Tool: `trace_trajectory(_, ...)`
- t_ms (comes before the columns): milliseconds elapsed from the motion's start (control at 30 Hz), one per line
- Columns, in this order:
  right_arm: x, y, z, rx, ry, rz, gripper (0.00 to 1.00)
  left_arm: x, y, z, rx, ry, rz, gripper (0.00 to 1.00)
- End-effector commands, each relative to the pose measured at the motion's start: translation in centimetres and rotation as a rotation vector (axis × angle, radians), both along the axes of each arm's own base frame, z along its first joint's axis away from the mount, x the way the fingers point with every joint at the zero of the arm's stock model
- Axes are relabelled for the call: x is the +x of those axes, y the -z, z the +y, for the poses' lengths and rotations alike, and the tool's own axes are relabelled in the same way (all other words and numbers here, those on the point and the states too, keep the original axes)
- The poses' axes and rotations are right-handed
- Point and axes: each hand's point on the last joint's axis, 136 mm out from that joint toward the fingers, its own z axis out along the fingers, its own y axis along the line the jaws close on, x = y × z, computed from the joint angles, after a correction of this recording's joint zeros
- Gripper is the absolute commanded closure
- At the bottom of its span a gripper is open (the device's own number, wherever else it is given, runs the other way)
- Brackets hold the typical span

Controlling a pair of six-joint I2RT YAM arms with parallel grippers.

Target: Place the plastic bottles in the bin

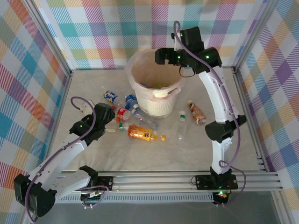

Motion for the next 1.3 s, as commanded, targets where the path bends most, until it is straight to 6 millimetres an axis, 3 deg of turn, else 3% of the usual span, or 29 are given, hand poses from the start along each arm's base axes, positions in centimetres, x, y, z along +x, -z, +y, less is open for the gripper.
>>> trace_trajectory(0, -1.3, -0.2, -3.5, -0.103, 0.092, -0.013, 0.0, 0.0, 0.8, 0.2, -0.015, -0.02, 0.013, 0.0)
trace_trajectory(267, -4.3, 2.1, -10.8, -0.165, 0.295, 0.028, 0.0, 0.4, 1.9, -0.1, -0.056, -0.024, 0.031, 0.0)
trace_trajectory(533, -7.4, 8.0, -16.8, -0.11, 0.414, 0.167, 0.0, 0.8, 2.3, -0.4, -0.084, -0.027, 0.037, 0.0)
trace_trajectory(667, -8.4, 12.8, -18.0, -0.123, 0.422, 0.283, 0.0, 0.8, 2.4, -0.5, -0.091, -0.027, 0.04, 0.0)
trace_trajectory(967, -9.1, 22.1, -18.4, -0.151, 0.351, 0.509, 0.0, 0.7, 2.7, -0.4, -0.092, -0.03, 0.049, 0.0)
trace_trajectory(1267, -8.1, 27.6, -19.7, -0.288, 0.337, 0.648, 0.0, 0.7, 2.8, -0.4, -0.097, -0.027, 0.054, 0.0)
